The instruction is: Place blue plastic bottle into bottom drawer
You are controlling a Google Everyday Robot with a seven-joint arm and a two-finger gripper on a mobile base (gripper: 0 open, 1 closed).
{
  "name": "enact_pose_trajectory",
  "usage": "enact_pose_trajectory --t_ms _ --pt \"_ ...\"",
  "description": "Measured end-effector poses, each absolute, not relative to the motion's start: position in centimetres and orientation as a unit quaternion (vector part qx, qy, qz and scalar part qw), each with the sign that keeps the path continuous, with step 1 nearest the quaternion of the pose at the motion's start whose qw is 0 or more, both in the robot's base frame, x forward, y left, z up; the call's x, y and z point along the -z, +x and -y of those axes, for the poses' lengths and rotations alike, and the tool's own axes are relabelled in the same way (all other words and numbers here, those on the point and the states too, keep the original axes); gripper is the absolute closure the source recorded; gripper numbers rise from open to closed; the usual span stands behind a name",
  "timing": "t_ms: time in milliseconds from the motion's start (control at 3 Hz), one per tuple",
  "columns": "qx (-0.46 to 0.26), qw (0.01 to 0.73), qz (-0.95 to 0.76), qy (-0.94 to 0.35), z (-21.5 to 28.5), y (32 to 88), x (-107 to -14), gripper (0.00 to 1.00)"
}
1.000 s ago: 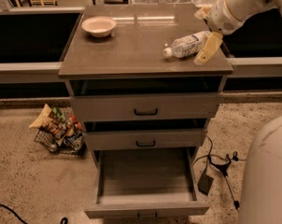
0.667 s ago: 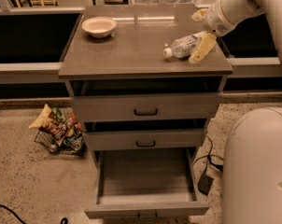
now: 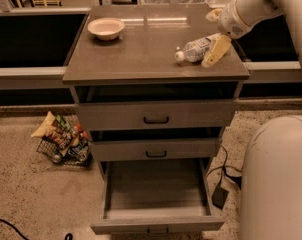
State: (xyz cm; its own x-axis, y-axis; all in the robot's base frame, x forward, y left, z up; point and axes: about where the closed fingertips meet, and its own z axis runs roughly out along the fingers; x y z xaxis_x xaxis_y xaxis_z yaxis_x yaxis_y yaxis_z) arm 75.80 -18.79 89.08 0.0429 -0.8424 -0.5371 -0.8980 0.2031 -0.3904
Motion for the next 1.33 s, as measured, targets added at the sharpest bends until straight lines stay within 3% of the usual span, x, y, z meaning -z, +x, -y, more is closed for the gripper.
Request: enact_pose_trajectory --t_ms 1333 --pt "-0.013 0.360 -0.700 -0.617 21.3 78.4 -86.9 0.00"
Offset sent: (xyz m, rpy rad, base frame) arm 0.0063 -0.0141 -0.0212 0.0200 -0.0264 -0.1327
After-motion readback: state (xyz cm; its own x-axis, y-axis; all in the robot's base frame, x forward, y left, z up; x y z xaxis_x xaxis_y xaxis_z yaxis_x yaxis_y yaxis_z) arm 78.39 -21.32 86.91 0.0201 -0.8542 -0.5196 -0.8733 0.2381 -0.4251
